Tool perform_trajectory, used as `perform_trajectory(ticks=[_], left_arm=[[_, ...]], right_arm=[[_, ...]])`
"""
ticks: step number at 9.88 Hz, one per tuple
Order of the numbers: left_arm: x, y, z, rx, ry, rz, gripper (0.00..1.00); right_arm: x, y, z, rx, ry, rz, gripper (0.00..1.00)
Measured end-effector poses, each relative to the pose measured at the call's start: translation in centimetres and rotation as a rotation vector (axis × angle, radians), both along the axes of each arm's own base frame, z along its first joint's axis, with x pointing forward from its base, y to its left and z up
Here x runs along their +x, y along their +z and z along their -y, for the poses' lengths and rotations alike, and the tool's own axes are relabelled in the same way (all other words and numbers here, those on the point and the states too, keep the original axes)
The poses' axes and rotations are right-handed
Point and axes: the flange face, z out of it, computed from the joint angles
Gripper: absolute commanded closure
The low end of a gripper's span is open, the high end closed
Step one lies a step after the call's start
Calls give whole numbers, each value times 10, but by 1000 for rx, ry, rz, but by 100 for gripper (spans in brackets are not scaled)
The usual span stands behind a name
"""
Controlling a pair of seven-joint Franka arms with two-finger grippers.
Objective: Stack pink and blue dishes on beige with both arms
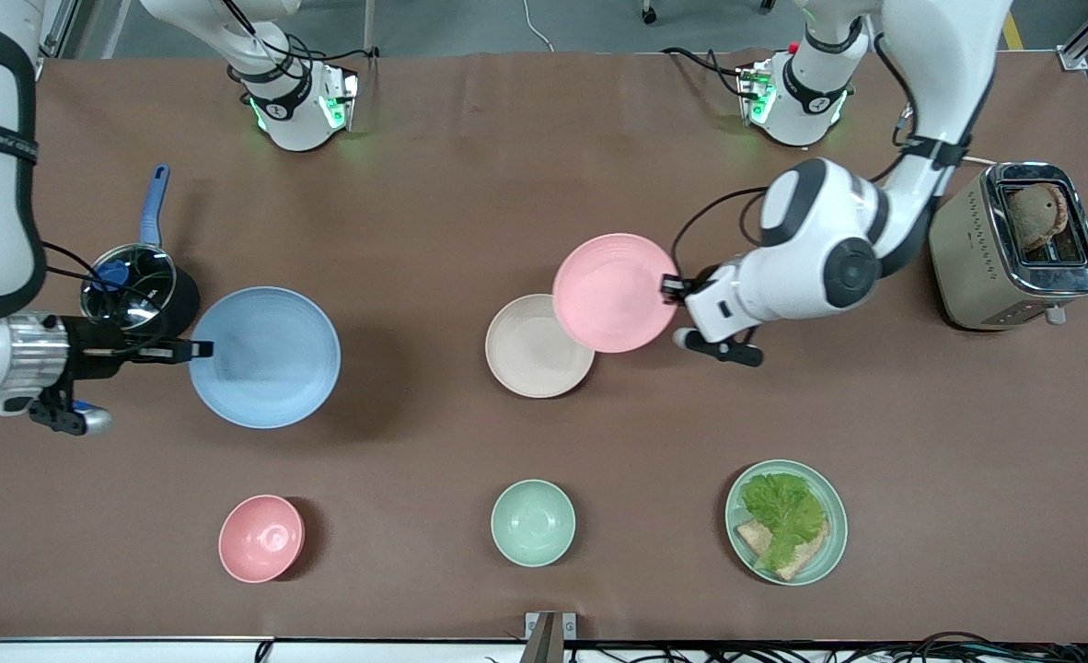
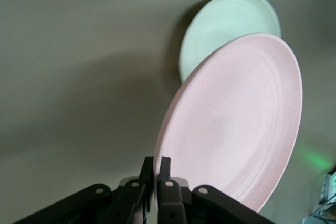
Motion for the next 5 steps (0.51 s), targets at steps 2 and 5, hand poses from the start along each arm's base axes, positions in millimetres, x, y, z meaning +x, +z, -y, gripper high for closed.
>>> perform_trajectory(ticks=[2,5], left_arm=[[-10,-64,42,25,55,13,94],[-18,-111,62,87,113,15,90]], right_arm=[[-7,-18,-30,-1,-25,20,99],[-24,-44,-93,-8,-63,26,99]])
